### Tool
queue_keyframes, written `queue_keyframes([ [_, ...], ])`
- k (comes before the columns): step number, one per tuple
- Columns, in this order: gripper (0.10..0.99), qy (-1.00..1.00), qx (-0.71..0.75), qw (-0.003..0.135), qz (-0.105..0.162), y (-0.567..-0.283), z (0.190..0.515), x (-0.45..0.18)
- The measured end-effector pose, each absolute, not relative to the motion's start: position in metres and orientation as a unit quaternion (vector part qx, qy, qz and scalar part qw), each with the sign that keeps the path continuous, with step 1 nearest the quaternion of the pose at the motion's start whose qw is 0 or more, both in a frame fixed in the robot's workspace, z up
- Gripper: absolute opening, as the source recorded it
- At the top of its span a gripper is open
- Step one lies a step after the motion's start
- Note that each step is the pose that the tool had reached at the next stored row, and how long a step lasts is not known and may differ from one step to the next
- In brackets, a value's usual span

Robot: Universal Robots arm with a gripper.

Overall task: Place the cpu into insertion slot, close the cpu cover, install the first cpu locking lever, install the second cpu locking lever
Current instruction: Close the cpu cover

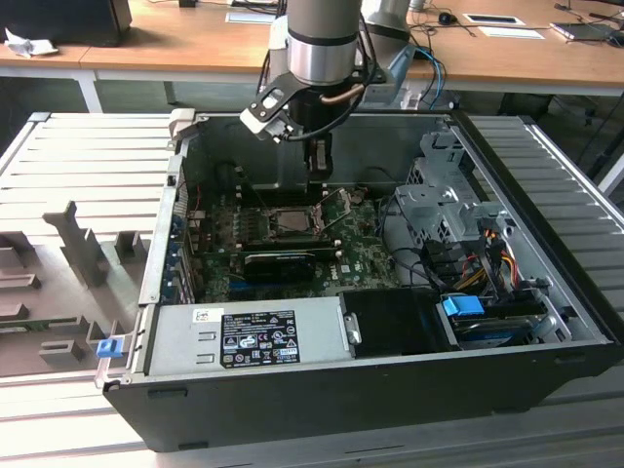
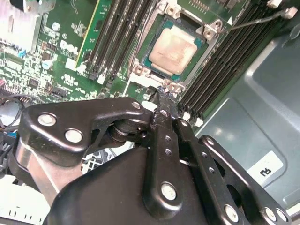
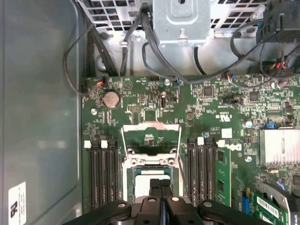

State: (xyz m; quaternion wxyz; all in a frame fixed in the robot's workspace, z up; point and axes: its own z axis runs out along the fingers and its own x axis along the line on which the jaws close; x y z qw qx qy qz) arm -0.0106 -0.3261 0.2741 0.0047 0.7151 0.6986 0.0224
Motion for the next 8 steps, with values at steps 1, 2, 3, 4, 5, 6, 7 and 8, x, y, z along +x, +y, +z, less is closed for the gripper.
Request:
queue_keyframes([
  [1, 0.106, 0.699, 0.715, 0.005, 0.022, -0.3252, 0.2741, -0.0079],
  [2, 0.106, 0.699, 0.715, 0.005, 0.022, -0.3247, 0.2741, -0.0064],
  [3, 0.106, 0.699, 0.715, 0.005, 0.022, -0.3243, 0.2741, -0.0056],
  [4, 0.106, 0.699, 0.715, 0.005, 0.022, -0.3238, 0.2741, -0.0045],
  [5, 0.106, 0.699, 0.715, 0.005, 0.022, -0.3231, 0.2741, -0.0029],
  [6, 0.106, 0.699, 0.715, 0.005, 0.022, -0.3221, 0.2741, -0.0011],
  [7, 0.106, 0.699, 0.715, 0.005, 0.022, -0.3216, 0.2741, 0.0],
  [8, 0.106, 0.699, 0.715, 0.005, 0.022, -0.3213, 0.2741, 0.0009],
])
